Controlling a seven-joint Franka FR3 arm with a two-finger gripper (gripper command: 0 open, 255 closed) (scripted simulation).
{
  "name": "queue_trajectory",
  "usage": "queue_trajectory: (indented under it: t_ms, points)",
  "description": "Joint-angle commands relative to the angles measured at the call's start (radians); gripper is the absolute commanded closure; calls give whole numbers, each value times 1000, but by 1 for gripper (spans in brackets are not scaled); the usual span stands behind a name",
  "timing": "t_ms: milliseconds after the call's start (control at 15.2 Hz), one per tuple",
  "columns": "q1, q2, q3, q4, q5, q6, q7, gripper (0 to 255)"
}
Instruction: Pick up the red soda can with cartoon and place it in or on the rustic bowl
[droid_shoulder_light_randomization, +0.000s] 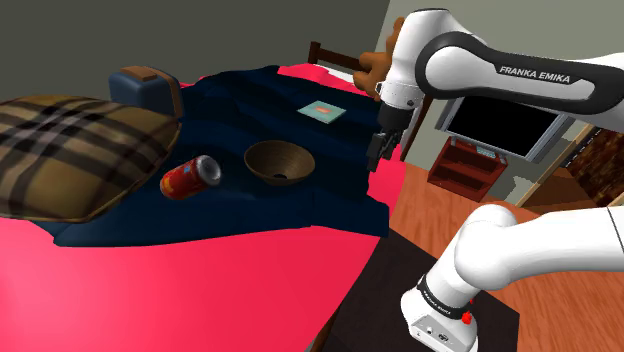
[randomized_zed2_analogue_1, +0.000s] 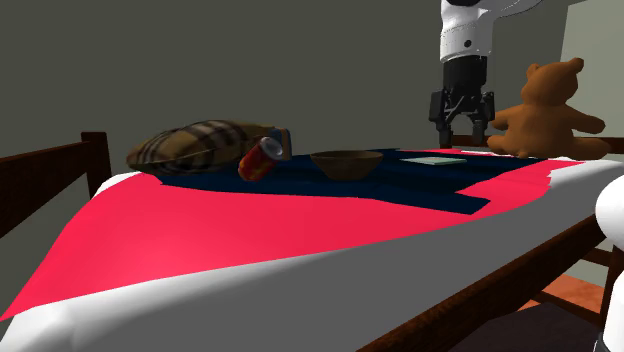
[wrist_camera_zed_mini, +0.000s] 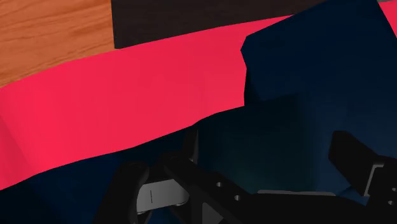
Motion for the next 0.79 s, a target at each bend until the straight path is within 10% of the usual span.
queue_trajectory:
  t_ms: [0,726]
  points:
    - [0,0,0,0,0,0,0,0]
    - [85,230,139,115,71,282,54,0]
